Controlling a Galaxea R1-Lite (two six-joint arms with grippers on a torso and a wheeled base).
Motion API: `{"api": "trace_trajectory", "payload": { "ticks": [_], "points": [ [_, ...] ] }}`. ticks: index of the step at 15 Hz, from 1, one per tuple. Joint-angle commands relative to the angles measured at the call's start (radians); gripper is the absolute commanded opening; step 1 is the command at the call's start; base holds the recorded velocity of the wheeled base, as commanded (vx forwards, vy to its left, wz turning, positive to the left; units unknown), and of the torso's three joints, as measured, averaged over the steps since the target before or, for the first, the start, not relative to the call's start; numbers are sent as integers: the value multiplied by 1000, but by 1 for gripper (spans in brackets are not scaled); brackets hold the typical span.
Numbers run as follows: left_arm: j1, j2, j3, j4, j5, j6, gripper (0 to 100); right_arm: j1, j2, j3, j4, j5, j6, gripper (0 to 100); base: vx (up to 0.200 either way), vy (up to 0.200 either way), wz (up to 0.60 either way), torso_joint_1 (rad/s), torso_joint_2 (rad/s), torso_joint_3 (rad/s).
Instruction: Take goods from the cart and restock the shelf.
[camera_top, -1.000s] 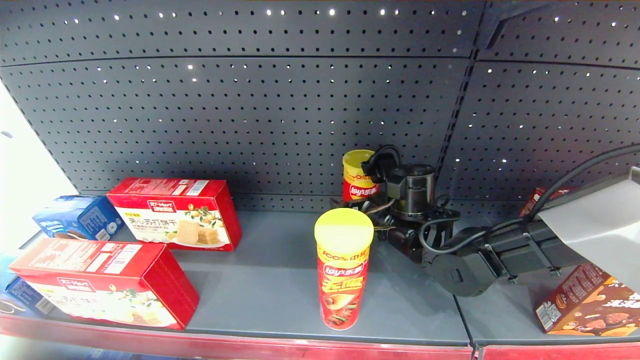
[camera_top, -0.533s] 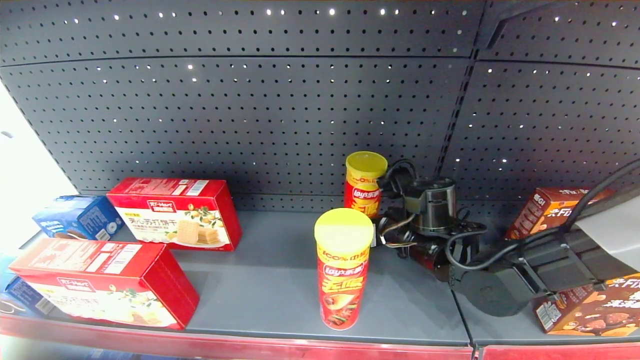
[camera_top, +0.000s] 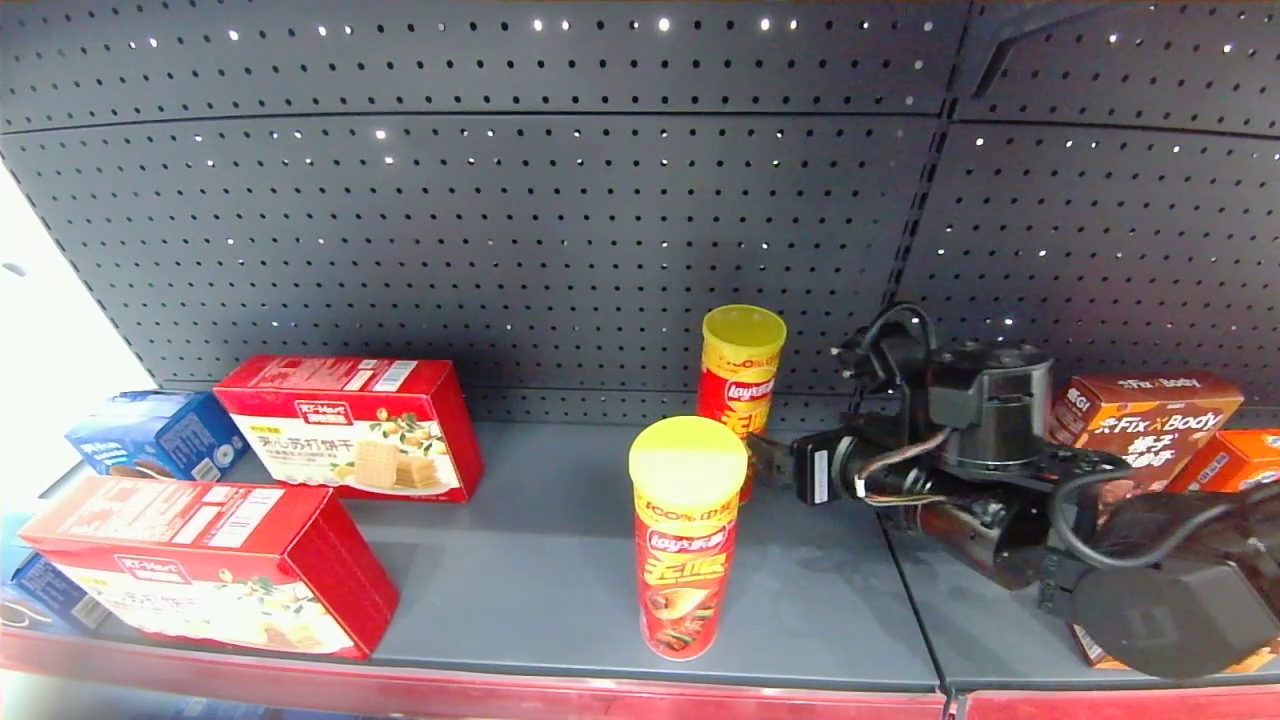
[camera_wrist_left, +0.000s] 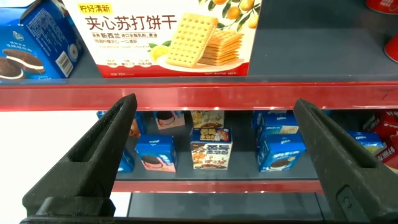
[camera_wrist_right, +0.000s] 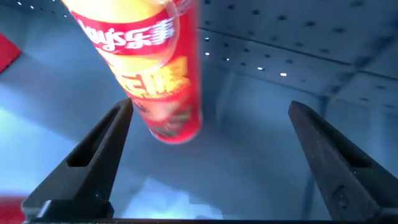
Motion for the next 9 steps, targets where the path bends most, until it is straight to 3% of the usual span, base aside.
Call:
{"api": "trace_trajectory", "payload": {
  "ticks": [1,6,9],
  "points": [
    [0,2,0,0,0,0,100,-5,-178,157,-1,22,-7,100,0,0,0,0,0,0],
    [0,2,0,0,0,0,100,-34,-402,334,1,30,-15,100,0,0,0,0,0,0],
    [0,2,0,0,0,0,100,-48,-500,364,-1,79,-28,100,0,0,0,0,0,0]
  ]
}}
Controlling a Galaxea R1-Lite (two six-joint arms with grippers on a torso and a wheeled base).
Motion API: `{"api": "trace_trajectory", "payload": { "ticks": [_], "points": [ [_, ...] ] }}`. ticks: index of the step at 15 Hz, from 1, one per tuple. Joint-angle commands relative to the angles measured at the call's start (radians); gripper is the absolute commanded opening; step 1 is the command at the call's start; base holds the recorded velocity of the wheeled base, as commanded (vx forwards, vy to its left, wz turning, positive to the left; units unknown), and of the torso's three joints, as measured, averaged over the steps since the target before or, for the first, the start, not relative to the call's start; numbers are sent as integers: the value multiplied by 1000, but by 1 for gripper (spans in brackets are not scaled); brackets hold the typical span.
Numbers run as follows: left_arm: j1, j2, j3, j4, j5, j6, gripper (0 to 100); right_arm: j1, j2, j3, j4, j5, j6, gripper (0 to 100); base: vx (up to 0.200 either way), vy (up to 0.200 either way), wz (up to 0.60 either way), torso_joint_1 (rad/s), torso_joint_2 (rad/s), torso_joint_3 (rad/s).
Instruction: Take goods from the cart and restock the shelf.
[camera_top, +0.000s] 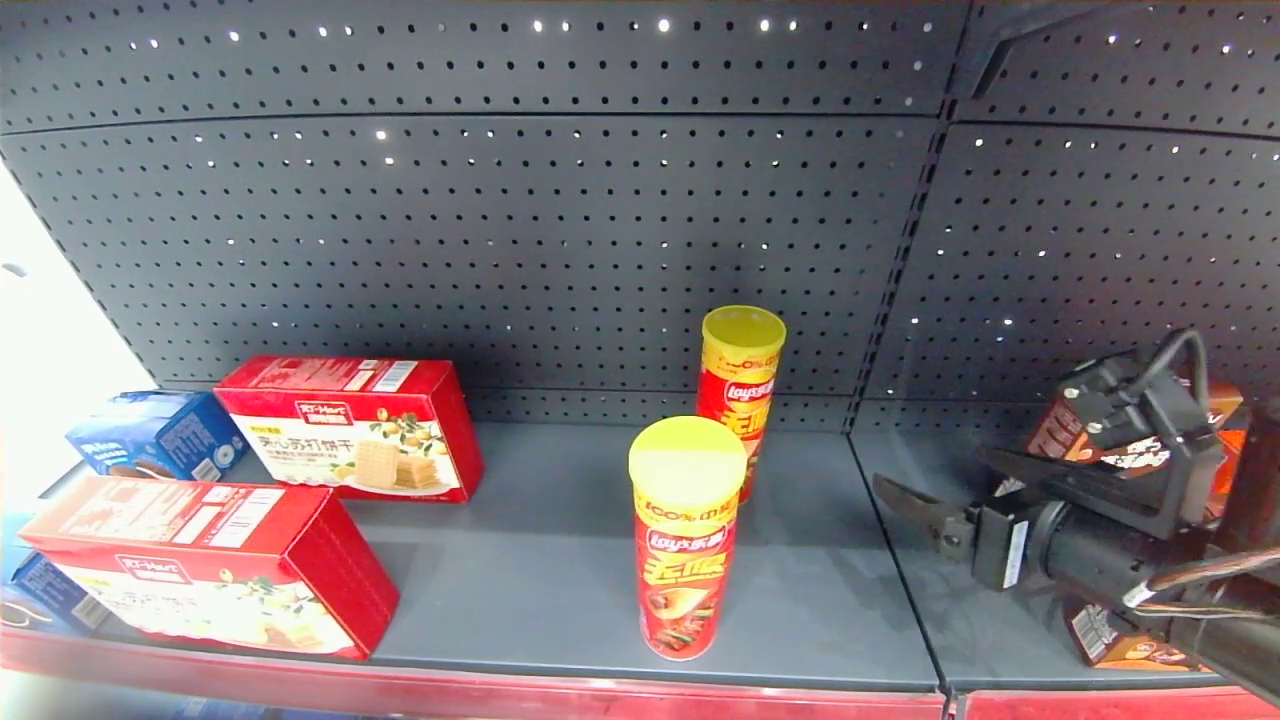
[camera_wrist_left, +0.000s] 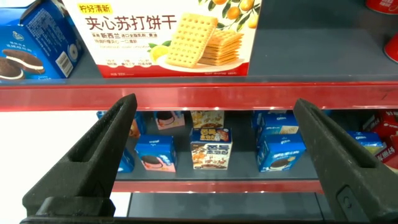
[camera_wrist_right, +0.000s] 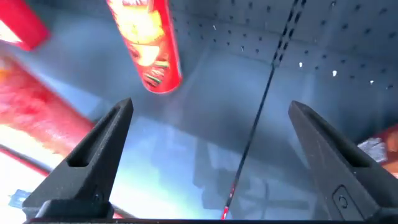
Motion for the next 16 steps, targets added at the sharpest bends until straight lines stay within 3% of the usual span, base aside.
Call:
{"api": "trace_trajectory", "payload": {
  "ticks": [1,4,8,13,16],
  "points": [
    [0,2,0,0,0,0,100,-24,-105,16,-2,17,-4,100,0,0,0,0,0,0],
    [0,2,0,0,0,0,100,-213,-244,11,-2,17,-89,100,0,0,0,0,0,0],
    [0,2,0,0,0,0,100,-357,-476,45,21,20,-95,100,0,0,0,0,0,0],
    [0,2,0,0,0,0,100,-609,-895,140,314,147,-90,100,0,0,0,0,0,0],
    [0,2,0,0,0,0,100,-673,-1125,277,483,149,-84,100,0,0,0,0,0,0]
  ]
}}
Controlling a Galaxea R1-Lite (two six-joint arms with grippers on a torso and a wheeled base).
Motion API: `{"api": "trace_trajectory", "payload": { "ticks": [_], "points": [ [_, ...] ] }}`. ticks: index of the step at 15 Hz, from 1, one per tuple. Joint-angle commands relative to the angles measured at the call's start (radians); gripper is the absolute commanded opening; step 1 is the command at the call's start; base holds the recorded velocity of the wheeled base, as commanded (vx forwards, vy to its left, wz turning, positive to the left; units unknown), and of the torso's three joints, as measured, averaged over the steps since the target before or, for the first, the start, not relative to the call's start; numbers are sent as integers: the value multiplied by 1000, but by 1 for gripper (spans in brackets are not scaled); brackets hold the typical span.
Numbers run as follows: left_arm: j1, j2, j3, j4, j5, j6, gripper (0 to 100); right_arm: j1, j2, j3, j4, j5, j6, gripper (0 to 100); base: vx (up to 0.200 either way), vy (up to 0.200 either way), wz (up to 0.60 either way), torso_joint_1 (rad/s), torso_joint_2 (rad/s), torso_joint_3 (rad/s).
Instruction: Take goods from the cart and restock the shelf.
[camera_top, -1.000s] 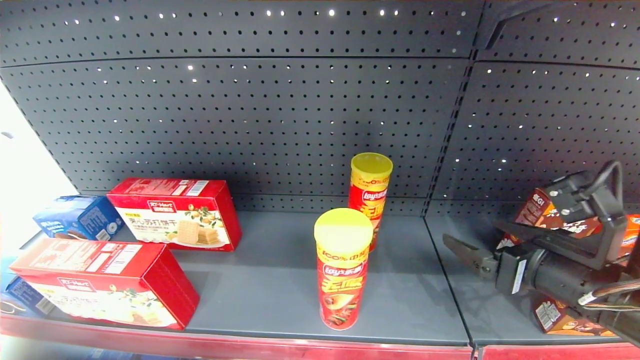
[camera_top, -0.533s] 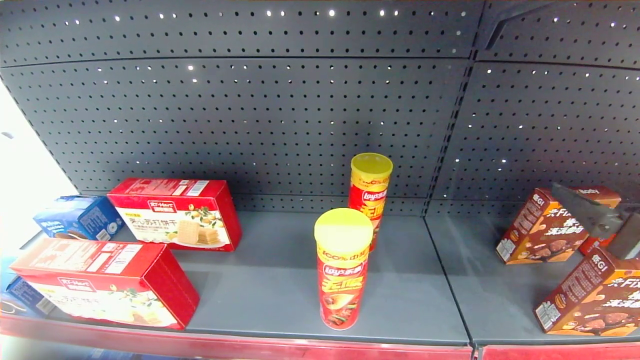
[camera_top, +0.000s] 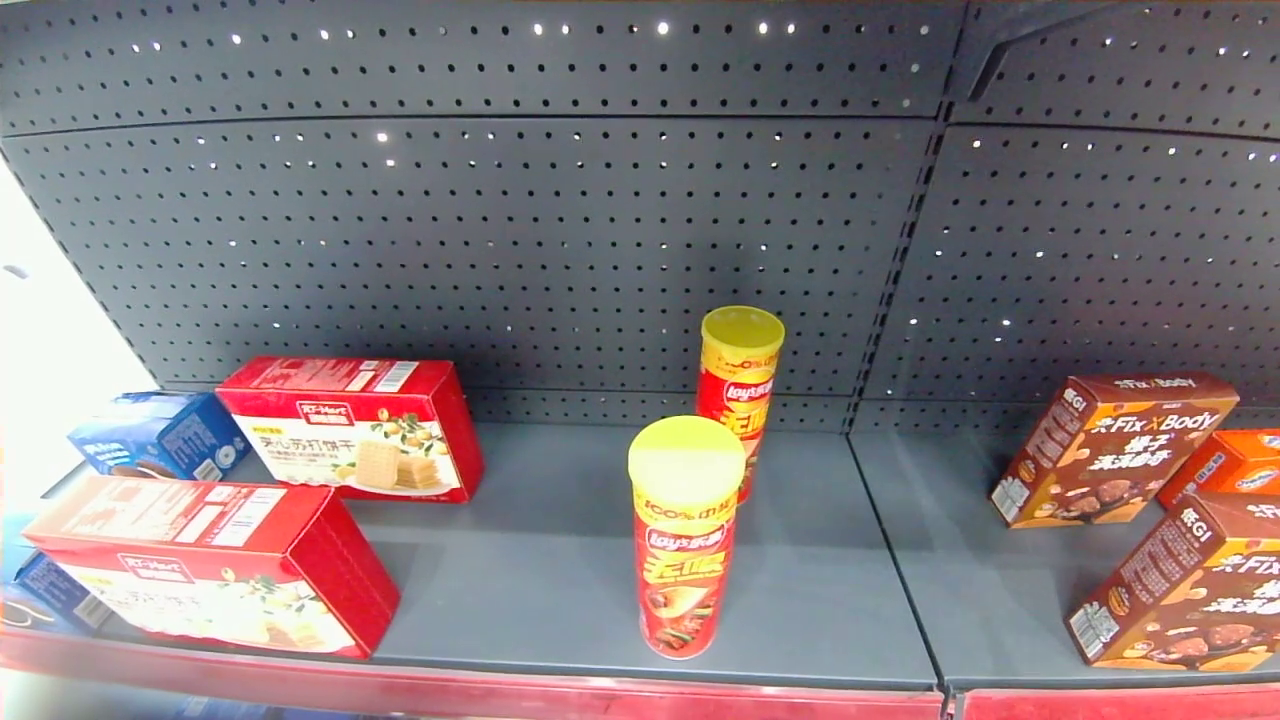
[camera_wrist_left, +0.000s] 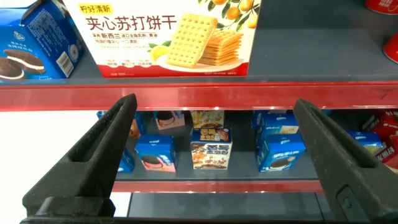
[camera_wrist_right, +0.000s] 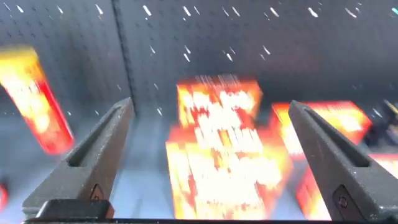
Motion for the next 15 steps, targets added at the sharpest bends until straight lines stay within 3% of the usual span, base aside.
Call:
{"api": "trace_trajectory", "payload": {
  "ticks": [1,4,8,15],
  "points": [
    [0,2,0,0,0,0,100,-75,-314,199,124,15,5,100,0,0,0,0,0,0],
    [0,0,0,0,0,0,100,-46,-401,311,130,15,2,100,0,0,0,0,0,0],
    [0,2,0,0,0,0,100,-19,-475,311,277,1,2,100,0,0,0,0,0,0],
    [0,2,0,0,0,0,100,-19,-475,310,350,57,40,100,0,0,0,0,0,0]
  ]
}}
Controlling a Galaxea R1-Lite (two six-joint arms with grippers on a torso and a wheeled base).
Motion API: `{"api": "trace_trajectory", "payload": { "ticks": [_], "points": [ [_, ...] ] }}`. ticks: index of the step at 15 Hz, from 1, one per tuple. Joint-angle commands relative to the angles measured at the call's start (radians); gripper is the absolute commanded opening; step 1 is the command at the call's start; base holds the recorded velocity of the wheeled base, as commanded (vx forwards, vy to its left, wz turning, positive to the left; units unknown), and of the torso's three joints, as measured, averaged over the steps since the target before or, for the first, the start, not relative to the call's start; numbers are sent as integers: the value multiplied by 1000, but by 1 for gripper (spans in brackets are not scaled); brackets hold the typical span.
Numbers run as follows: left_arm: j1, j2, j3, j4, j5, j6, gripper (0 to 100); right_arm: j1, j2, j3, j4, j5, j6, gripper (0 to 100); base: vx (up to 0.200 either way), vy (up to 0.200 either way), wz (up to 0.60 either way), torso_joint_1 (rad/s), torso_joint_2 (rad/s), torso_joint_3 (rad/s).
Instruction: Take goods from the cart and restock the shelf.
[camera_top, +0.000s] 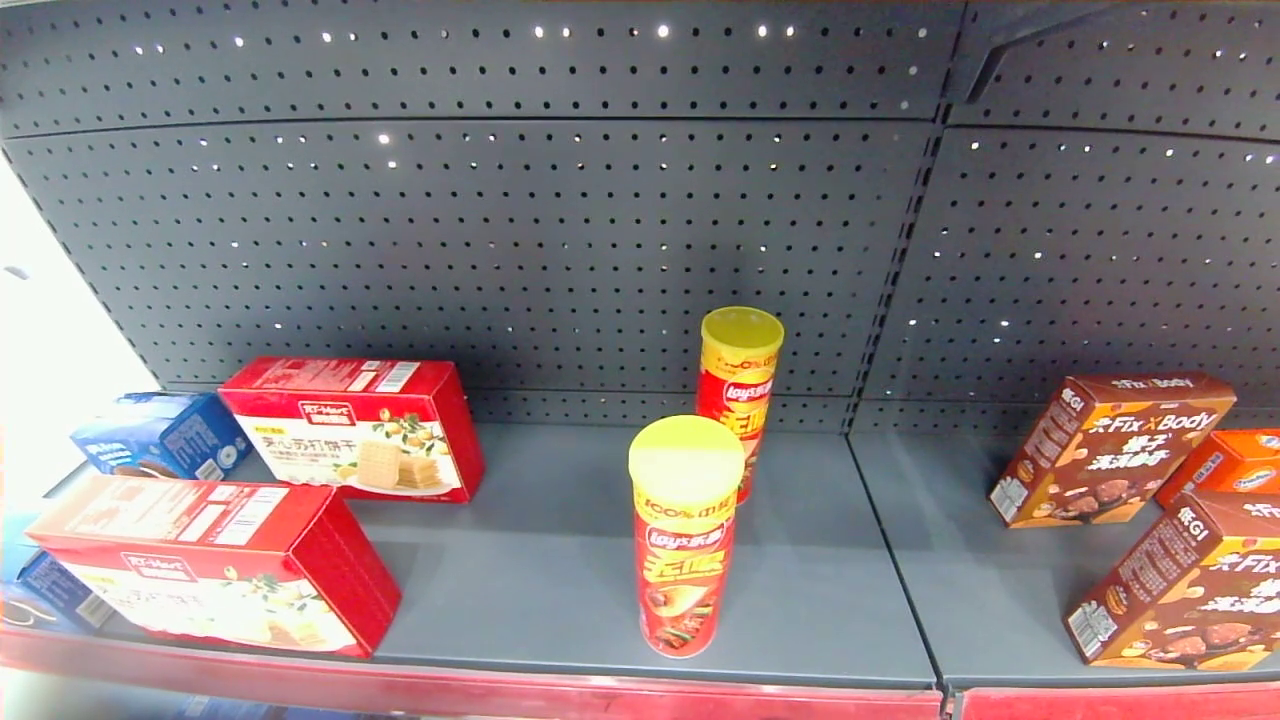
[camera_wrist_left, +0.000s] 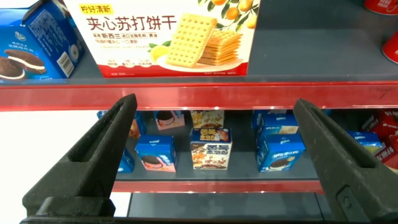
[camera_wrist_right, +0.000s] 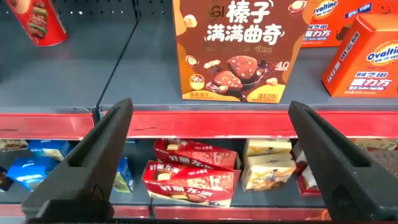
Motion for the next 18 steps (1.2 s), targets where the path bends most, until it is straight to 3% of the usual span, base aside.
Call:
{"api": "trace_trajectory", "payload": {
  "ticks": [1,10,13,15,16,17,18],
  "points": [
    [0,2,0,0,1,0,100,1,2,0,0,1,-1,100,0,0,0,0,0,0],
    [0,2,0,0,1,0,100,1,2,0,0,1,-1,100,0,0,0,0,0,0],
    [-2,0,0,0,-61,12,100,1,2,0,0,2,-1,100,0,0,0,0,0,0],
    [-29,2,0,0,-68,14,100,-1,2,0,0,1,-1,100,0,0,0,0,0,0],
    [-32,0,0,-14,-110,70,100,1,2,0,0,2,-1,100,0,0,0,0,0,0],
    [-45,3,-58,-58,-216,103,100,1,2,0,0,1,-1,100,0,0,0,0,0,0],
    [-91,38,-109,-66,-266,112,100,-1,2,0,0,2,-1,100,0,0,0,0,0,0]
  ]
}}
